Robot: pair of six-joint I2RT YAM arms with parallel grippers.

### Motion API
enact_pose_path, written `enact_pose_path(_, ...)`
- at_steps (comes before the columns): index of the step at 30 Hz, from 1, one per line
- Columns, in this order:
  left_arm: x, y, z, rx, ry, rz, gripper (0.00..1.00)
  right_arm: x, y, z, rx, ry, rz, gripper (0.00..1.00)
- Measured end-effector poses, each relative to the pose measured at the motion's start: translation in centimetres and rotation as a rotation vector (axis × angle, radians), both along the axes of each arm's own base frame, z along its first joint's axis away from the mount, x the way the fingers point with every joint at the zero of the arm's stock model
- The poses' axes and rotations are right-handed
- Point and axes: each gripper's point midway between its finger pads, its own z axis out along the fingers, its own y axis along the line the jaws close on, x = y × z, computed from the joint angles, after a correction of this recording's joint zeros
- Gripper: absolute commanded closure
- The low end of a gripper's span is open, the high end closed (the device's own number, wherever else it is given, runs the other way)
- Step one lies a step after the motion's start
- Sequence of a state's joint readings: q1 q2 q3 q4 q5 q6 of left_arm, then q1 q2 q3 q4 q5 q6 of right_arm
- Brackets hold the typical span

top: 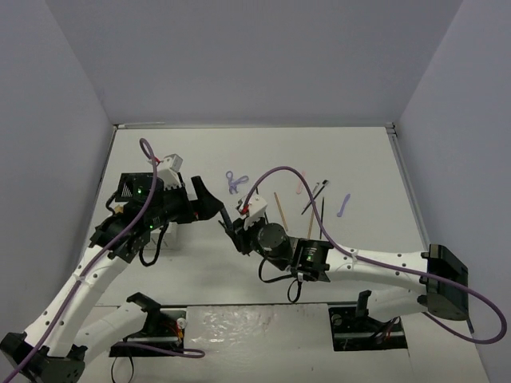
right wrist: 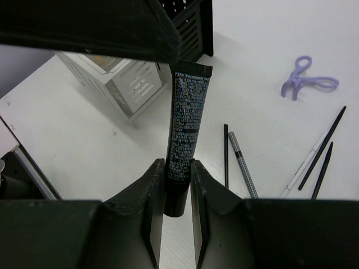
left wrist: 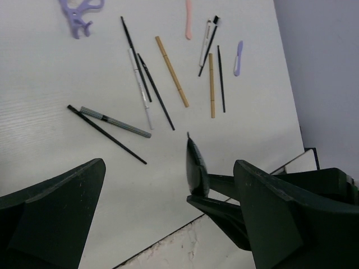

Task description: Organize the makeup

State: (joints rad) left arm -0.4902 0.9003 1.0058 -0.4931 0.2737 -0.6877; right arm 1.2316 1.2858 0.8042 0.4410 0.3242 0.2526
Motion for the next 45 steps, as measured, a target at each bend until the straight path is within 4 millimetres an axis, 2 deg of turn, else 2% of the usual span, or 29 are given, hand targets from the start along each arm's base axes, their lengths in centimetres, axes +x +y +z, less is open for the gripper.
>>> enact_pose_path(5,0.1,-2.6,0.9,-0.006,-0.019,-0.04,0.04,0.1,-0.2,0.2,0.004,-0.057,0.016,1.0)
enact_pose_path(11,0.4,-4.1,0.7,0.017,-0.022,-0.041,0.15,0.3,-0.2,1.3,0.025,-0.099,0.018,1.0)
enact_pose_path(14,0.8,-4.1,0.3,0.029,-0.008,-0.014,0.29,0.4,-0.3,1.8,0.043,-0.112,0.017,1.0)
enact_pose_path(23,0.8,-5.1,-0.9,0.044,0.027,-0.008,0.86,0.6,-0.6,1.7,0.042,-0.126,0.004,1.0)
enact_pose_path(26,0.7,-5.5,-0.9,0.042,0.029,-0.017,0.98,0.7,-0.7,1.7,0.039,-0.13,-0.003,0.99)
enact_pose_path(27,0.6,-5.6,-0.9,0.041,0.03,-0.018,0.99,0.7,-0.7,1.7,0.038,-0.132,-0.005,0.94)
enact_pose_path(28,0.6,-5.6,-0.9,0.038,0.031,-0.016,0.99,0.7,-0.7,1.7,0.038,-0.134,-0.007,0.85)
enact_pose_path(33,0.9,-5.4,-0.8,0.044,0.021,0.0,0.99,0.8,-0.8,1.8,0.043,-0.135,-0.014,0.27)
enact_pose_path(35,1.0,-5.1,-0.8,0.057,0.012,0.013,0.99,0.9,-0.8,1.8,0.039,-0.138,-0.016,0.13)
enact_pose_path(38,1.4,-3.9,-0.8,0.109,-0.022,0.044,0.99,0.9,-0.9,1.8,0.038,-0.135,-0.02,0.02)
enact_pose_path(40,1.7,-2.8,-0.4,0.153,-0.054,0.073,0.99,0.9,-0.9,1.6,0.033,-0.133,-0.021,0.0)
enact_pose_path(43,3.0,0.5,0.5,0.262,-0.124,0.173,0.98,0.9,-1.1,1.4,0.021,-0.129,-0.022,0.0)
enact_pose_path(45,4.2,3.6,1.3,0.332,-0.168,0.26,0.98,0.8,-1.5,1.5,0.021,-0.127,-0.023,0.0)
